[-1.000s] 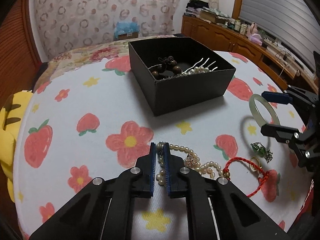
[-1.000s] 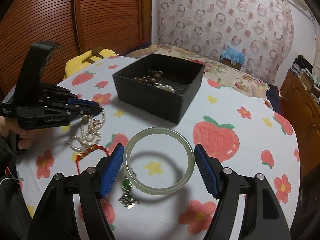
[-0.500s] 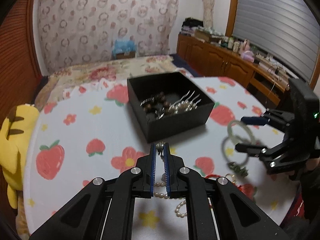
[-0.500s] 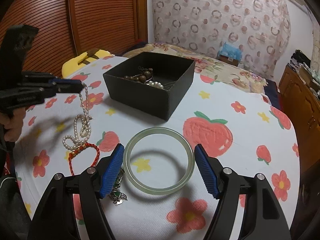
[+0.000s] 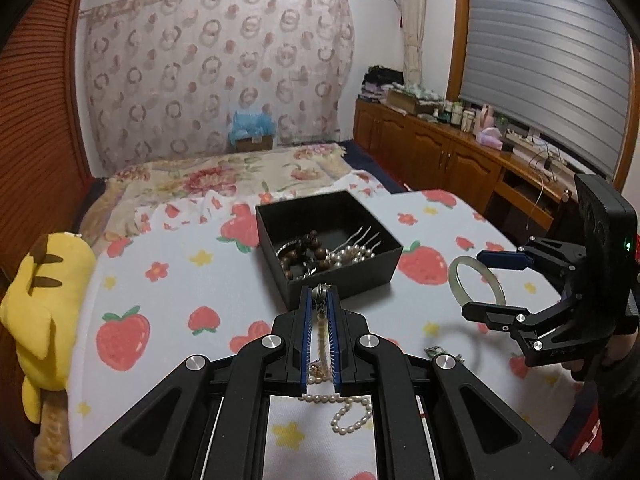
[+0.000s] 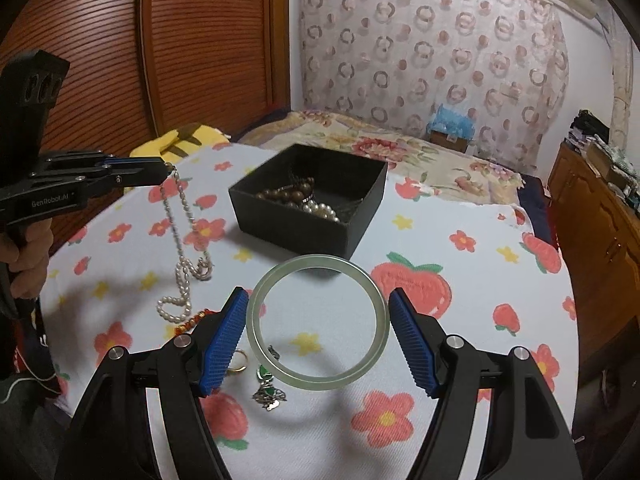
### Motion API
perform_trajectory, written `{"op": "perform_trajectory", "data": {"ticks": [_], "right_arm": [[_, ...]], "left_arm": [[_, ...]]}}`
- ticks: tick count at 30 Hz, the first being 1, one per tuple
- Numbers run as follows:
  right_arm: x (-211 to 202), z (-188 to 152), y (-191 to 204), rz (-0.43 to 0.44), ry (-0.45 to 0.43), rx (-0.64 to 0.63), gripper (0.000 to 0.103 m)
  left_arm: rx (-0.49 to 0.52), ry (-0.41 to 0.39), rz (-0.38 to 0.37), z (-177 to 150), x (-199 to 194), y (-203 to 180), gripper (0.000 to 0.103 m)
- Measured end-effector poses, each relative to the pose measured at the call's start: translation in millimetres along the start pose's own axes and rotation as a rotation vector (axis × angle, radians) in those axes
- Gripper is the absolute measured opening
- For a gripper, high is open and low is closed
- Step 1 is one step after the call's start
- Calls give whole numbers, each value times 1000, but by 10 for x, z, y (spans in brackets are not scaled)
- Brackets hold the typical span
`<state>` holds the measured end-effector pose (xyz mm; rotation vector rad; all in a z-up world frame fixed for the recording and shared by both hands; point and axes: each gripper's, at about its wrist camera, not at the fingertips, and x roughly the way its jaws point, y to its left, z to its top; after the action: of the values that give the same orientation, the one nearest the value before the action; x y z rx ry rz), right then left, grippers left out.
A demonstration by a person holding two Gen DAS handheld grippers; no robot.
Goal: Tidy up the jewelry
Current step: 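Grasp and lift a pearl necklace with the left tool while the right tool holds the jade bangle, then carry the pearl necklace and jade bangle over the black box with both tools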
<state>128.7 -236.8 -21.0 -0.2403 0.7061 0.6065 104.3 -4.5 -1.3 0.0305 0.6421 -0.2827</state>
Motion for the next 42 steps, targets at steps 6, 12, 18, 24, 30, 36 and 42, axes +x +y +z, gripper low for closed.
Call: {"op": "perform_trajectory", "data": {"ticks": [6,12,18,24,30,36,42], "right_arm": [[-226,109,10,12,-45,20,74],[-357,283,35,0,-79,11,74],[-366,466,-15,-12,-97,6,74],[-269,588,-97,-31,-95,11,74],[-102,655,-137,-46,-71,10,74],[-22,674,-141,-54,-63,4,74],[13,703,-175,-56,-65,9,74]], "left_arm": [[8,-54,-10,144,-216,-49,7],[-1,-105,-10,342,-363,-1,7],[20,-135,12,562,-416,-40,7],[46,-157,27,771,-434,-95,7],[52,-159,33,912,-389,-125,7],[68,-163,53,1124,-323,-135,7],[73,-171,63,1290,-251,-157,7]]}}
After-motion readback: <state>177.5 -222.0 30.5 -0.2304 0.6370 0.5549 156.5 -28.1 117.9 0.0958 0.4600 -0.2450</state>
